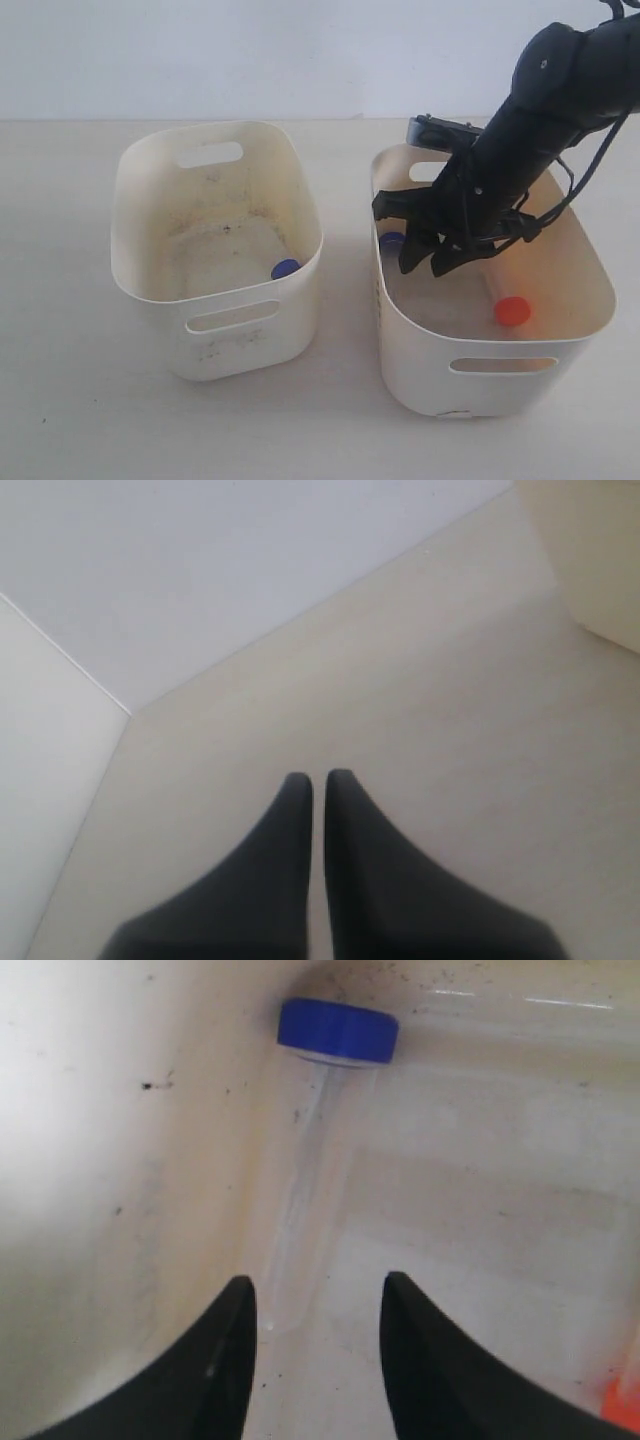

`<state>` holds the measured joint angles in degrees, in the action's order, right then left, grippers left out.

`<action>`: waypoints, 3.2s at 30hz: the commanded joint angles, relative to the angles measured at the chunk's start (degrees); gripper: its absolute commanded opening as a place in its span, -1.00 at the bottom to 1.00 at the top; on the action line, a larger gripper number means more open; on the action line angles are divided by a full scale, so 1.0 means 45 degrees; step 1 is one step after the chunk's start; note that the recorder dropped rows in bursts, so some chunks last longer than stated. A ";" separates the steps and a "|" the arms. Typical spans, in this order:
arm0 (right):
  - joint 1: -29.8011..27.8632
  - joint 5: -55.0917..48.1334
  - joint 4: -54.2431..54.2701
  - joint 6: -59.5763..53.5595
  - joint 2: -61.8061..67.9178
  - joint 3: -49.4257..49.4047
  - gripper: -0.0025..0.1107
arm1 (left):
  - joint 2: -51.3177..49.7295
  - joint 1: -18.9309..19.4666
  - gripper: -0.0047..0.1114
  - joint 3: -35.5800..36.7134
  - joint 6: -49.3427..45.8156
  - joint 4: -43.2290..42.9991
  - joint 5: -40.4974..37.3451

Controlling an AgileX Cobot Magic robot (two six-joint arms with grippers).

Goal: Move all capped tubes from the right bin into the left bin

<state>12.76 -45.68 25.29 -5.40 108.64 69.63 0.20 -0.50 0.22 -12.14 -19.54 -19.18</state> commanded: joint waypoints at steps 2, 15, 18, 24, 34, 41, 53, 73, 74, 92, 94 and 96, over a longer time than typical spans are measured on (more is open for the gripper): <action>-0.0046 0.0049 -0.1558 0.1291 -0.1095 -0.0077 -0.25 | -0.0045 -0.0014 -0.85 -0.0049 0.0016 0.0036 0.0063; 0.1264 -0.1214 -0.6061 0.5172 -0.1523 0.0429 -0.25 | -0.0045 -0.0014 -0.85 -0.0049 0.0016 0.0036 0.0063; 0.1264 -0.1612 -0.6061 0.5252 -0.1523 0.0705 -0.25 | -0.0045 -0.0014 -0.85 -0.0049 0.0016 0.0036 0.0063; 0.1536 -0.1797 -0.6208 0.6315 -0.1523 0.0798 -0.25 | -0.0045 -0.0014 -0.85 -0.0049 0.0016 0.0036 0.0063; 0.2620 -0.2542 -0.9771 0.9585 -0.1353 0.0798 -0.20 | -0.0045 -0.0014 -0.85 -0.0049 0.0016 0.0036 0.0063; 0.2637 -0.2661 -0.9670 0.9948 -0.1353 0.0798 -0.08 | -0.0045 -0.0014 -0.85 -0.0049 0.0016 0.0036 0.0063; 0.2637 -0.2752 -0.9405 0.9591 -0.1153 0.0798 0.35 | -0.0045 -0.0014 -0.85 -0.0049 0.0016 0.0036 0.0063; 0.2637 -0.2442 -0.9844 0.9555 0.0003 0.0798 0.57 | -0.0045 -0.0014 -0.85 -0.0049 0.0016 0.0036 0.0063; 0.2637 -0.2508 -0.9967 0.9582 0.0003 0.0798 0.57 | -0.0045 -0.0014 -0.85 -0.0049 0.0016 0.0036 0.0063; 0.2637 -0.2666 -1.0175 1.0068 0.0361 0.0798 0.57 | -0.0045 -0.0014 -0.85 -0.0049 0.0016 0.0036 0.0063; 0.2637 -0.2723 -1.0177 1.0068 0.0642 0.0798 0.57 | -0.0045 -0.0014 -0.85 -0.0049 0.0016 0.0036 0.0063; 0.2637 -0.2764 -1.0355 1.0211 0.0762 0.0798 0.57 | -0.0045 -0.0014 -0.85 -0.0049 0.0016 0.0036 0.0063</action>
<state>24.59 -57.41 -20.06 39.70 111.29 73.02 0.20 -0.50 0.22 -12.14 -19.54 -19.18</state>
